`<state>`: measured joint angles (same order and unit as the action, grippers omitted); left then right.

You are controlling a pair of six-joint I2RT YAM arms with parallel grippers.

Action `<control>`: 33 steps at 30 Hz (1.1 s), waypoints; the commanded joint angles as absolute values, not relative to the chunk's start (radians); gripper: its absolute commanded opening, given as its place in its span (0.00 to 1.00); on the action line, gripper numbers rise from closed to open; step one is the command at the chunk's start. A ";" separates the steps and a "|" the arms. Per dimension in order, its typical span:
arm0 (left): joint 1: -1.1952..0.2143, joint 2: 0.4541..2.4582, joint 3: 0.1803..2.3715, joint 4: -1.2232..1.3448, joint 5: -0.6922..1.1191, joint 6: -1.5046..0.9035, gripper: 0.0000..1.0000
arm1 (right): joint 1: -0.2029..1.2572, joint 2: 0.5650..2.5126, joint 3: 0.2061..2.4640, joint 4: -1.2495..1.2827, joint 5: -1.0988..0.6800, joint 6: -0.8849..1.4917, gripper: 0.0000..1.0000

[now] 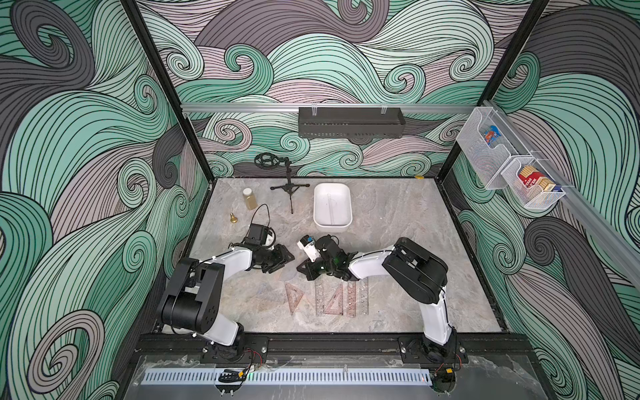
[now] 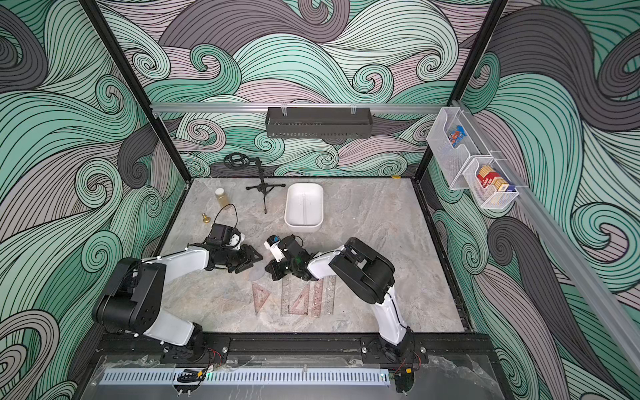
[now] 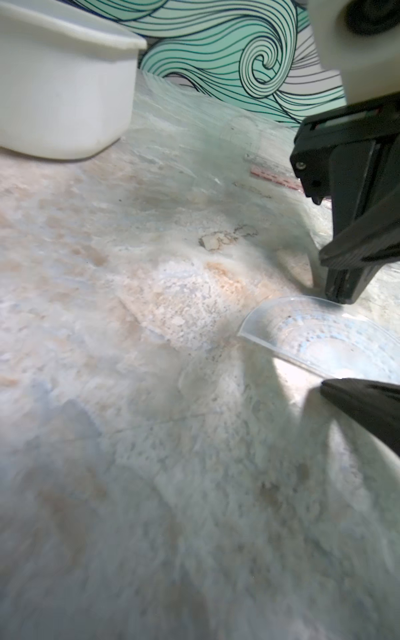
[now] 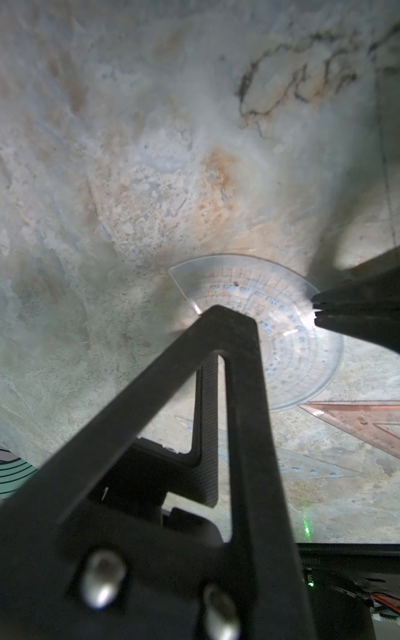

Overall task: Put the scattered rulers into the storage box
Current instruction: Pick up the ruler from the center of the board.

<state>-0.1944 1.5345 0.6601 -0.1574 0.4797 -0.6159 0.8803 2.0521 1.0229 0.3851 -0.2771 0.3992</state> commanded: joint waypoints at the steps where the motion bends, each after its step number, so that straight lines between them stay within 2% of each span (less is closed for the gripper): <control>1: -0.191 1.603 0.619 -0.221 0.425 -0.634 0.55 | 0.868 2.076 1.044 0.357 -0.274 0.375 0.00; 10: -0.117 1.534 0.692 -0.260 0.383 -0.616 0.55 | 0.947 1.933 0.956 0.392 -0.244 0.304 0.00; 16: -0.080 1.511 0.689 -0.270 0.385 -0.598 0.55 | 0.988 1.979 0.994 0.368 -0.265 0.291 0.00; 33: -0.055 1.539 0.656 -0.230 0.443 -0.585 0.56 | 0.968 2.076 1.059 0.332 -0.265 0.312 0.00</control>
<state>-0.0666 1.5211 0.6762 -0.2047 0.4458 -0.6094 0.9829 2.0506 1.0378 0.3553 -0.2657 0.3134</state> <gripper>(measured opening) 0.561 0.042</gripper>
